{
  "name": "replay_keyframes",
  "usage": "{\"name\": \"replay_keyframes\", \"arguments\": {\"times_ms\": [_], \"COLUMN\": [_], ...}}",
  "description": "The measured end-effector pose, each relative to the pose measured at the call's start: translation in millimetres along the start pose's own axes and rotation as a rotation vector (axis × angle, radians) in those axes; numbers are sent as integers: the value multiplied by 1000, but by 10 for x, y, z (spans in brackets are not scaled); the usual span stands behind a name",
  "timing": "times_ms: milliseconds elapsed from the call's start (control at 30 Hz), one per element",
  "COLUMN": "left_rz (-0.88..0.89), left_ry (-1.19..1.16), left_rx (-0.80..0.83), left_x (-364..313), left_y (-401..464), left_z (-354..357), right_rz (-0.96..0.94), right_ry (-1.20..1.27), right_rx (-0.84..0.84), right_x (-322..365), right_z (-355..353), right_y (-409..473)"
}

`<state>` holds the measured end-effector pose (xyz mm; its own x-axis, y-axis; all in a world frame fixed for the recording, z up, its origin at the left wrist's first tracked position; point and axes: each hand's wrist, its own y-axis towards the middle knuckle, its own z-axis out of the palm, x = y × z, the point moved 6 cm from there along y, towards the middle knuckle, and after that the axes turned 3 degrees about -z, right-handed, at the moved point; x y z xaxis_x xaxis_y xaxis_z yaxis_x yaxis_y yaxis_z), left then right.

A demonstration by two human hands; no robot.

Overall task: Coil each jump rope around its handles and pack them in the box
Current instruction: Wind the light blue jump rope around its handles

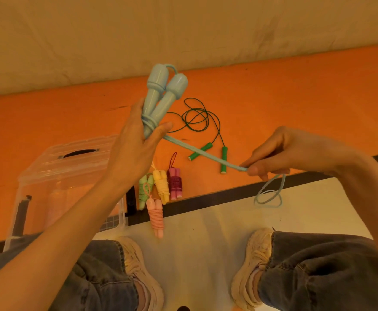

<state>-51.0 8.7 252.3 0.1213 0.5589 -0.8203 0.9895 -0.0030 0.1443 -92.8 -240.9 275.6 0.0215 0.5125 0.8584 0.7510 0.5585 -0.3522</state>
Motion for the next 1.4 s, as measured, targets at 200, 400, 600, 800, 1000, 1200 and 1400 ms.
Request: {"name": "replay_keyframes", "arguments": {"times_ms": [200, 400, 600, 800, 1000, 1200, 1400], "left_rz": [67, 133, 339, 423, 462, 477, 522], "left_ry": [306, 332, 719, 869, 834, 840, 873], "left_rx": [197, 333, 301, 242, 294, 367, 541], "left_x": [-42, -80, -115, -31, -1, -33, -91], "left_y": [-102, -137, -264, -341, -315, -313, -514], "left_z": [178, 215, 347, 499, 422, 350, 538], "right_rz": [-89, -108, -134, -206, -174, -144, -283], "right_ry": [25, 85, 92, 92, 58, 0, 56], "right_rx": [-23, -95, -69, 84, -71, -287, -557], "right_x": [28, -19, 80, 263, 139, 30, 128], "right_z": [-150, -261, -200, 31, -241, -495, -529], "right_y": [-104, -176, -135, -40, -103, -177, -65]}}
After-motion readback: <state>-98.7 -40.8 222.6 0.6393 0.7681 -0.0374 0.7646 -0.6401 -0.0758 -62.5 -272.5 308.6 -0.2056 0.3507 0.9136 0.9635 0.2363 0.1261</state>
